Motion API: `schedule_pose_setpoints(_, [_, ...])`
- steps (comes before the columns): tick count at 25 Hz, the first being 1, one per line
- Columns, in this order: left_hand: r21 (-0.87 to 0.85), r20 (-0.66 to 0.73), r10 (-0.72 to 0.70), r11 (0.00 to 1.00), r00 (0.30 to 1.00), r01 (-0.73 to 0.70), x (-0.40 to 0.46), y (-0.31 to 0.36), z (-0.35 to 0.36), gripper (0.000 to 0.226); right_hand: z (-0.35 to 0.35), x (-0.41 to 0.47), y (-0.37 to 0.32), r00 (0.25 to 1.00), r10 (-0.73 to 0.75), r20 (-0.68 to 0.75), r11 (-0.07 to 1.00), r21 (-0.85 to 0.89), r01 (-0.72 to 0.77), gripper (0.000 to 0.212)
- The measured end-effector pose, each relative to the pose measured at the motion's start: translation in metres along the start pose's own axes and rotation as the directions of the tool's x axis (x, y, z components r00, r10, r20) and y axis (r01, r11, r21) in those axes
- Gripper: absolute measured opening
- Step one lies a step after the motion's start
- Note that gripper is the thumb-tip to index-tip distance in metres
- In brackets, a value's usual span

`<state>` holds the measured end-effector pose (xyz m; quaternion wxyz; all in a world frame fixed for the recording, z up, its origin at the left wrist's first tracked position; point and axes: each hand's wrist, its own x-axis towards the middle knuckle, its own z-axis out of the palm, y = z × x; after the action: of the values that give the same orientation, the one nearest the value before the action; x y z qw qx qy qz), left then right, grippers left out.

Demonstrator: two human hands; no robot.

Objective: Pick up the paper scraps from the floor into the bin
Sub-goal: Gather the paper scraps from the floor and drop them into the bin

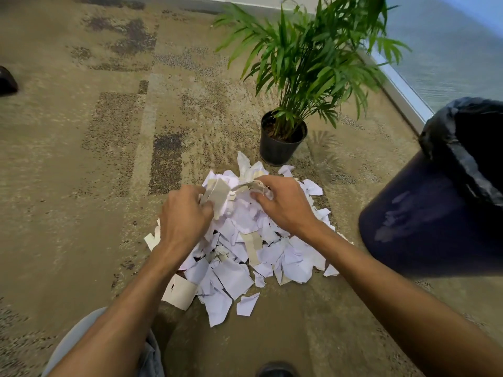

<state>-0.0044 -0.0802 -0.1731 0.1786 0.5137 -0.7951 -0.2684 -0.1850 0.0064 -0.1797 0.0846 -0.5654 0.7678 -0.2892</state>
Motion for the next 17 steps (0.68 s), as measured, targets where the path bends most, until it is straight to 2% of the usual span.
schedule_pose_setpoints(5, [-0.184, -0.073, -0.017, 0.983, 0.997, 0.004, -0.007, 0.037, -0.026, 0.045, -0.038, -0.015, -0.007, 0.979, 0.173, -0.106, 0.98, 0.119, -0.161, 0.022])
schedule_pose_setpoints(8, [-0.233, -0.071, 0.019, 0.972, 0.997, -0.035, -0.018, 0.065, -0.041, 0.043, -0.08, -0.029, -0.018, 0.965, 0.197, -0.173, 0.967, 0.199, -0.162, 0.018])
schedule_pose_setpoints(10, [-0.319, -0.043, 0.05, 0.946, 0.998, -0.061, -0.027, 0.087, -0.048, 0.044, -0.115, -0.037, -0.025, 0.956, 0.187, -0.227, 0.966, 0.219, -0.136, 0.008])
schedule_pose_setpoints(14, [-0.448, -0.059, 0.191, 0.872, 0.98, -0.197, -0.036, 0.151, -0.052, 0.039, -0.192, -0.053, -0.029, 0.898, 0.195, -0.395, 0.978, 0.147, -0.148, 0.022])
schedule_pose_setpoints(17, [-0.487, -0.099, 0.319, 0.81, 0.943, -0.326, -0.042, 0.222, -0.054, 0.032, -0.254, -0.071, -0.022, 0.842, 0.202, -0.5, 0.978, 0.063, -0.197, 0.024])
